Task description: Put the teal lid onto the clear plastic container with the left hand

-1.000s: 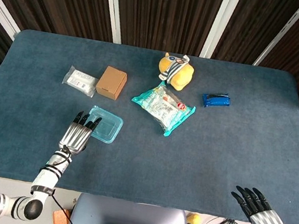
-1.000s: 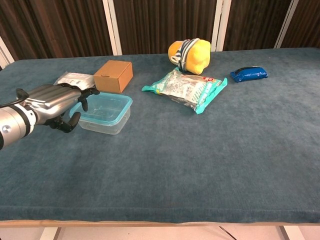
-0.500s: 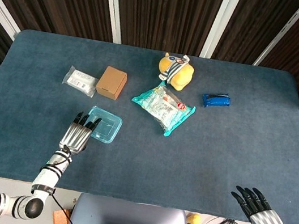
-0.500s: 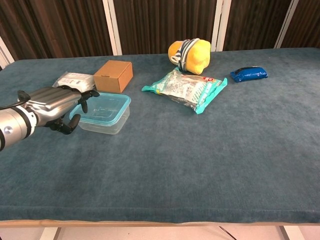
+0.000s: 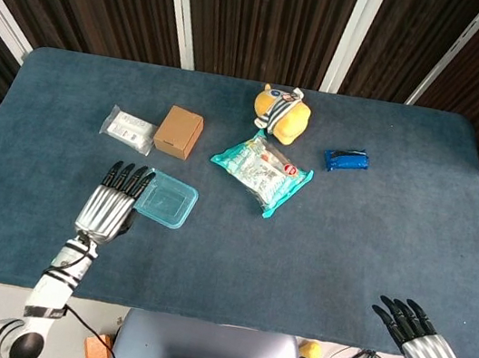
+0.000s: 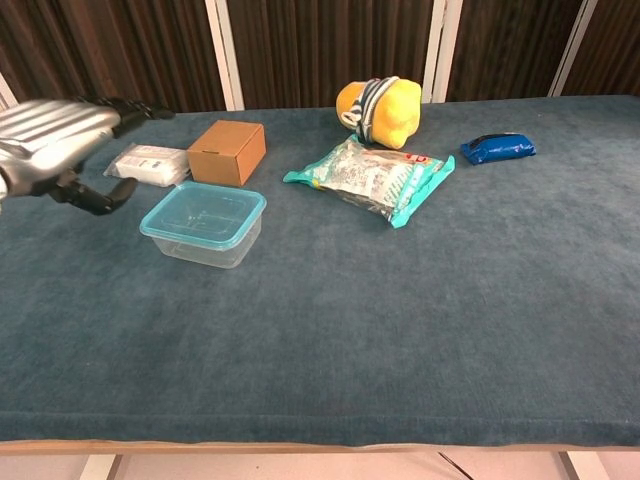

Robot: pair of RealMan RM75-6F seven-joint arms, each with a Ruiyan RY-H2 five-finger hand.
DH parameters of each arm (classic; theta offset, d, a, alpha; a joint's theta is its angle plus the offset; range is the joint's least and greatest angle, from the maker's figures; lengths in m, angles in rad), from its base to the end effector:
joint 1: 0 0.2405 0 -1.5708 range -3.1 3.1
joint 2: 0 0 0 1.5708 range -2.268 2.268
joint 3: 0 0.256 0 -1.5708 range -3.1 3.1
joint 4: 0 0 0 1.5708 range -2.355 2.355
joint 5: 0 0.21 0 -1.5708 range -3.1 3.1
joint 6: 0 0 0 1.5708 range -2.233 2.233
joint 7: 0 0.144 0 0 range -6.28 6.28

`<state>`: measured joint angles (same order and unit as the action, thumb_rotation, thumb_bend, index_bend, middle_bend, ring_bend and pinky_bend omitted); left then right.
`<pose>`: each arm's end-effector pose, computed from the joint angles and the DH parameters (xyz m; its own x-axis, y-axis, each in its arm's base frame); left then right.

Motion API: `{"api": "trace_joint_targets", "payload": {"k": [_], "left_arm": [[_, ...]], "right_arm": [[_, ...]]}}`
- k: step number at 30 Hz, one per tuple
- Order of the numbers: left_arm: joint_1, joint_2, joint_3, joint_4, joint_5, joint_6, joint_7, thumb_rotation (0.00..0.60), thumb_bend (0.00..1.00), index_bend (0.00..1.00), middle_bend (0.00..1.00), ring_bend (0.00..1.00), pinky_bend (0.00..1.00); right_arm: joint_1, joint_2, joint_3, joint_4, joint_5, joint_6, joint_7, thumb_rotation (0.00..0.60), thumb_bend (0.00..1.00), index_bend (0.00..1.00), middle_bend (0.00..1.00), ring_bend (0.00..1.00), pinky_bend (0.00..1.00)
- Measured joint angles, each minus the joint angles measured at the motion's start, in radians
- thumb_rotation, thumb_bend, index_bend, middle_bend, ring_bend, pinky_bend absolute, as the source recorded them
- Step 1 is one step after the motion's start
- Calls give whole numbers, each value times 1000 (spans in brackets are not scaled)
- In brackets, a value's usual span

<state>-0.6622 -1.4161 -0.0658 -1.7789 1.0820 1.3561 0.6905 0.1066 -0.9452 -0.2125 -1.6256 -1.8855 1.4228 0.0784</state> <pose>-0.1540 0.2980 0.0447 0.5923 0.0303 0.8051 0.7814 -0.2649 -0.5650 -0.2984 -0.1166 0.1530 0.5116 -0.3150 0.7994 -0.8446 -0.3555 0.4004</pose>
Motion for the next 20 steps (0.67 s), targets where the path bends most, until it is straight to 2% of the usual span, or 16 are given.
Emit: {"api": "trace_joint_targets", "payload": {"k": [4, 7, 12, 16, 20], "left_arm": [[107, 80, 77, -49, 161, 111, -120, 600, 355, 0, 1, 0, 0], [209, 117, 158, -37, 290, 201, -261, 600, 339, 0, 0, 0, 0], [391, 131, 271, 101, 422, 356, -559, 600, 334, 0, 0, 0, 0], [496, 126, 306, 262, 470, 430, -714, 600, 330, 0, 0, 0, 0], [584, 121, 309, 314, 509, 513, -729, 600, 330, 0, 0, 0, 0]], "right_arm": [[-3, -5, 5, -4, 13, -3, -14, 600, 57, 0, 0, 0, 0], [-6, -11, 10, -8, 26, -8, -36, 600, 57, 0, 0, 0, 0], [-17, -27, 26, -23, 51, -9, -97, 600, 57, 0, 0, 0, 0], [-33, -45, 37, -38, 60, 10, -138, 600, 57, 0, 0, 0, 0], [-43, -51, 43, -41, 70, 18, -152, 600, 57, 0, 0, 0, 0]]}}
